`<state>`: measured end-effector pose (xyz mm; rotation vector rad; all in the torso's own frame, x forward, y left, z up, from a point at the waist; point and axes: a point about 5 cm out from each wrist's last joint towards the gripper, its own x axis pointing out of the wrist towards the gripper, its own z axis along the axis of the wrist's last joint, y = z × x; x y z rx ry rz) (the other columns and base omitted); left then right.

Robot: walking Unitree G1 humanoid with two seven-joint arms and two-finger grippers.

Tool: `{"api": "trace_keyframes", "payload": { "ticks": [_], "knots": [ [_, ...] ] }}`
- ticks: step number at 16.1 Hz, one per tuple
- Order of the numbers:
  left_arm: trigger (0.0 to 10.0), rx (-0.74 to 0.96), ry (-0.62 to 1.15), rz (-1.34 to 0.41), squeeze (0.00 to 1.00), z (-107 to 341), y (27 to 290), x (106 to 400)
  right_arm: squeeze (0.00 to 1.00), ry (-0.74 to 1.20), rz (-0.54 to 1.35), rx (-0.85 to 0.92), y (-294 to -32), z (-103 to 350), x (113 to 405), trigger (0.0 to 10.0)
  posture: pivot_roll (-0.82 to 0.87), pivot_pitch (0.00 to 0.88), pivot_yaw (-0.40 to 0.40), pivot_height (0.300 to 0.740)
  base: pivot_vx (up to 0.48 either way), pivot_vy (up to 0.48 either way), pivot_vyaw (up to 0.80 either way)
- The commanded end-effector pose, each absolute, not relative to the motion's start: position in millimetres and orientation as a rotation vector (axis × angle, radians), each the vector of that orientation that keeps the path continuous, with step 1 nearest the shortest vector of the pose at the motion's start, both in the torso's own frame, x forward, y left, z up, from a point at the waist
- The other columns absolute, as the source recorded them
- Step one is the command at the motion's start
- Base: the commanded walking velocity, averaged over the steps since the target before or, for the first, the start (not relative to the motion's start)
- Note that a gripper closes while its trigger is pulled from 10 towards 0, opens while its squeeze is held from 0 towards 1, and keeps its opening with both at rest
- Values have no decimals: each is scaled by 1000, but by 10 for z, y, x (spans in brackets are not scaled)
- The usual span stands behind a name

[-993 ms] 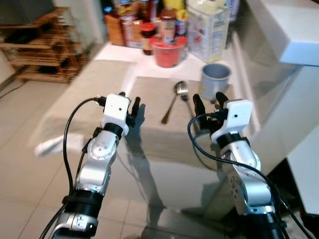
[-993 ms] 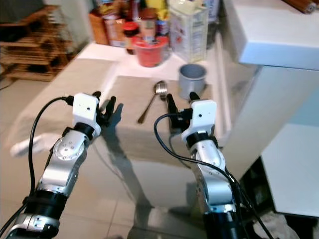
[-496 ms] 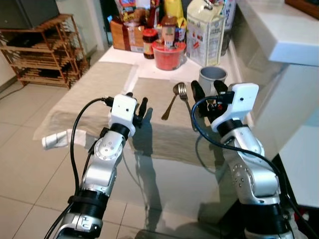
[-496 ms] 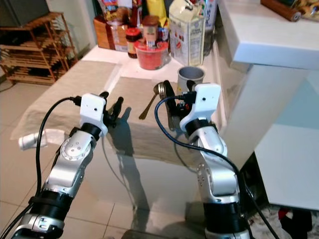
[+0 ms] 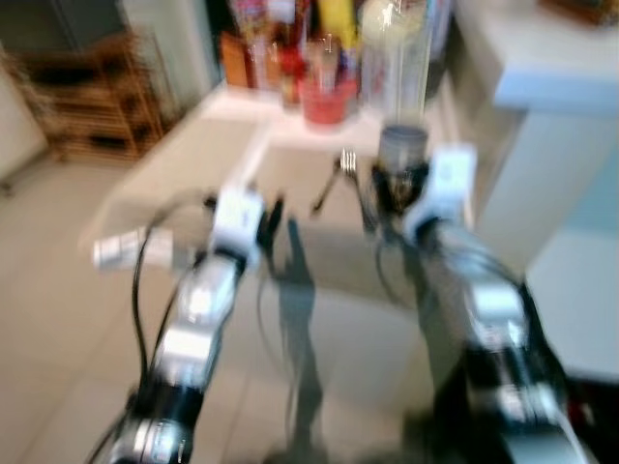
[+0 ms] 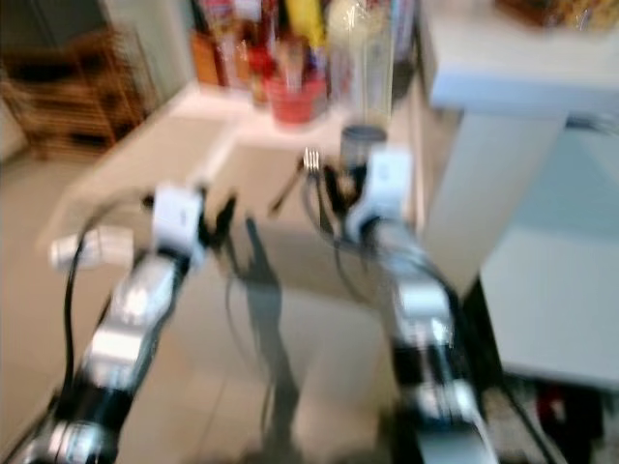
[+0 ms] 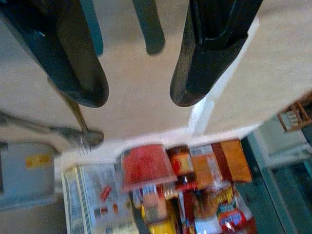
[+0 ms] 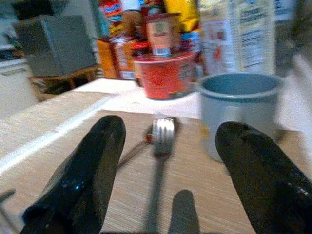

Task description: Setting the table

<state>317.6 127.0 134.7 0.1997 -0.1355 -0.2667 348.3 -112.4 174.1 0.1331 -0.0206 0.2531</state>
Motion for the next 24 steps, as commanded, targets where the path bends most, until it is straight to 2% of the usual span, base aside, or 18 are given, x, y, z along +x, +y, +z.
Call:
{"api": "trace_keyframes", "payload": {
  "ticks": [1, 3, 4, 5, 12, 13, 19, 24],
  "knots": [
    [10000, 218, -150, -261, 0, 1401, 1290, 3176, 0, -7, 261, 140, -1094, 1736, 3516, 10000, 69, 0, -4, 740, 0, 0, 0],
    [10000, 226, -152, -248, 0, 1404, 1318, 3144, 0, -9, 257, 159, -1104, 1750, 3571, 10000, 95, 0, -20, 740, 0, 0, 0],
    [10000, 228, -151, -242, 0, 1407, 1333, 3135, 949, -18, 252, 163, -1111, 1755, 3587, 10000, 98, 0, -21, 740, 0, 0, 0],
    [10000, 229, -150, -241, 0, 1404, 1336, 3125, 1000, -25, 251, 162, -1104, 1758, 3591, 10000, 99, 0, -21, 740, 0, 0, 0],
    [10000, 249, -141, -257, 0, 1396, 1317, 3113, 1000, -21, 186, 135, -1099, 1690, 3626, 10000, 101, 0, -15, 740, 0, 0, 0],
    [10000, 255, -143, -263, 0, 1404, 1300, 3115, 0, 13, 155, 136, -1121, 1664, 3674, 10000, 104, 0, -14, 740, 0, 0, 0],
    [10000, 262, -145, -258, 0, 1418, 1334, 3095, 0, 68, 60, 142, -1133, 1753, 3869, 10000, 132, 0, -23, 740, 0, 0, 0],
    [10000, 266, -141, -251, 0, 1410, 1347, 3081, 0, 126, 66, 91, -1118, 1785, 3969, 10000, 135, 0, -31, 740, 0, 0, 0]
  ]
}}
